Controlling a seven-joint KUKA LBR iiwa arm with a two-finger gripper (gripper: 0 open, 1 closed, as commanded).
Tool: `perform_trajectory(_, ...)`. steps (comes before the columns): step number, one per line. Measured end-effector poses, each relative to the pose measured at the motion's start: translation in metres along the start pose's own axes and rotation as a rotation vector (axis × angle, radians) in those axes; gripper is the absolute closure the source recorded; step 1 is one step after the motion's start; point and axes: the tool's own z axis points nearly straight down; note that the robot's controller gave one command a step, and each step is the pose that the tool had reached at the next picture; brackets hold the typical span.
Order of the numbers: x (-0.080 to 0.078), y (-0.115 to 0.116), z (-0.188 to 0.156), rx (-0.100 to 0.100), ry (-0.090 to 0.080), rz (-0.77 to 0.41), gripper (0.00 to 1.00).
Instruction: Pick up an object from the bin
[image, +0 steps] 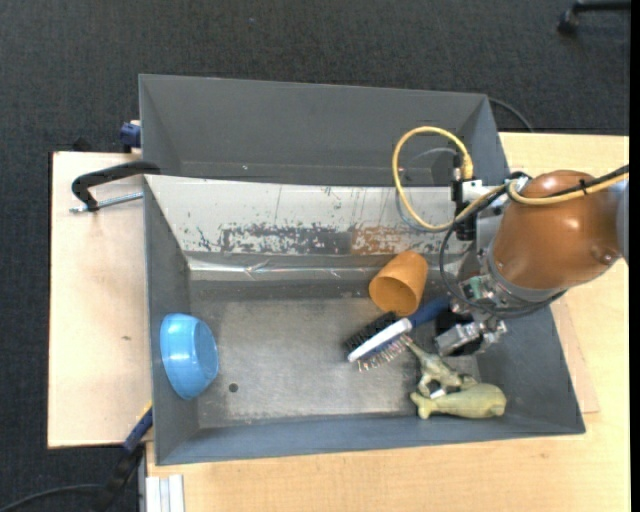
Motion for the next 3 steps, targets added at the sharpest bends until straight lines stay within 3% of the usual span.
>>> perform_trajectory(1, -0.003, -0.012, -0.167, 0.001, 0.001, -0.006, 1.00)
perform_trajectory(2, -0.004, -0.011, -0.162, -0.008, -0.003, -0.007, 0.00)
perform_trajectory(3, -0.032, -0.033, -0.054, -0.016, -0.007, -0.064, 0.00)
